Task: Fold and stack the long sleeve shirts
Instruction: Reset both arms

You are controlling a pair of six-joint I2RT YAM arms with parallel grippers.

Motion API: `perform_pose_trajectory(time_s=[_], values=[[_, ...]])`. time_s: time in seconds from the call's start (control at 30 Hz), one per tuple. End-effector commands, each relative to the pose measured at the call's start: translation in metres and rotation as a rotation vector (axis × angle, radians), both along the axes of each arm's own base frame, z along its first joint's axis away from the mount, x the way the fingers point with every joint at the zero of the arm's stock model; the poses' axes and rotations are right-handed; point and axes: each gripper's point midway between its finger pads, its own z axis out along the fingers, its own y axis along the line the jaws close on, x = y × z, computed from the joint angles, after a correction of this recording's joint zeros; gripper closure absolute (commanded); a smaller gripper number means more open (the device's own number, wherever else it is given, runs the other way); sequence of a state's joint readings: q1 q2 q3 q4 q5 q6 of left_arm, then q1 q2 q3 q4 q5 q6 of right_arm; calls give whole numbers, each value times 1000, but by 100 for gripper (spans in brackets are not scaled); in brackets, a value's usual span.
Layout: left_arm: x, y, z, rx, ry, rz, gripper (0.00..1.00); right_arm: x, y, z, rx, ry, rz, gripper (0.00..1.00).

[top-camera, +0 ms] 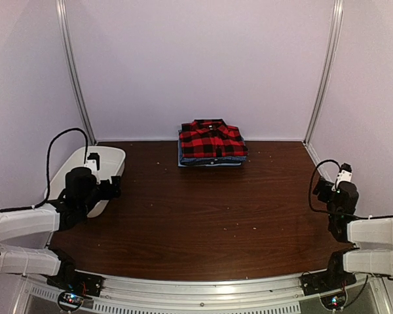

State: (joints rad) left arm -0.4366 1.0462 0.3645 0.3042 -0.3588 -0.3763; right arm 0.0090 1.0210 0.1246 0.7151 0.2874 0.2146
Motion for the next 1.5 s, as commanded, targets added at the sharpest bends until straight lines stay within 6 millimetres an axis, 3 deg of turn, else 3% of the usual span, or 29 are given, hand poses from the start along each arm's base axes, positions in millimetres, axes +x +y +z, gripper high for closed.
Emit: perform_pose_trajectory(time_s=[0.0,0.1,0.27,0.37,0.53,0.63,0.77,0.87,0.97,1.47], values=[[14,24,18,-3,-105,109,2,11,-1,43,-62,-218,26,2],[23,30,31,72,-134,125,2,31,-1,34,-63,-165,33,0],[29,58,39,181,-174,187,2,40,1,32,-58,-221,47,0],[30,70,44,220,-223,198,2,45,13,29,-85,-209,114,0],[38,89,32,201,-290,204,2,46,24,24,-116,-233,173,0],[49,87,25,252,-302,183,2,50,23,25,-115,-219,162,0],[46,88,28,281,-361,170,2,53,24,20,-117,-193,166,0],[39,91,20,266,-406,159,2,62,38,19,-145,-171,251,0],[44,95,9,255,-361,163,2,66,44,18,-159,-161,288,0],[44,102,11,255,-369,193,2,69,51,17,-170,-153,326,0]])
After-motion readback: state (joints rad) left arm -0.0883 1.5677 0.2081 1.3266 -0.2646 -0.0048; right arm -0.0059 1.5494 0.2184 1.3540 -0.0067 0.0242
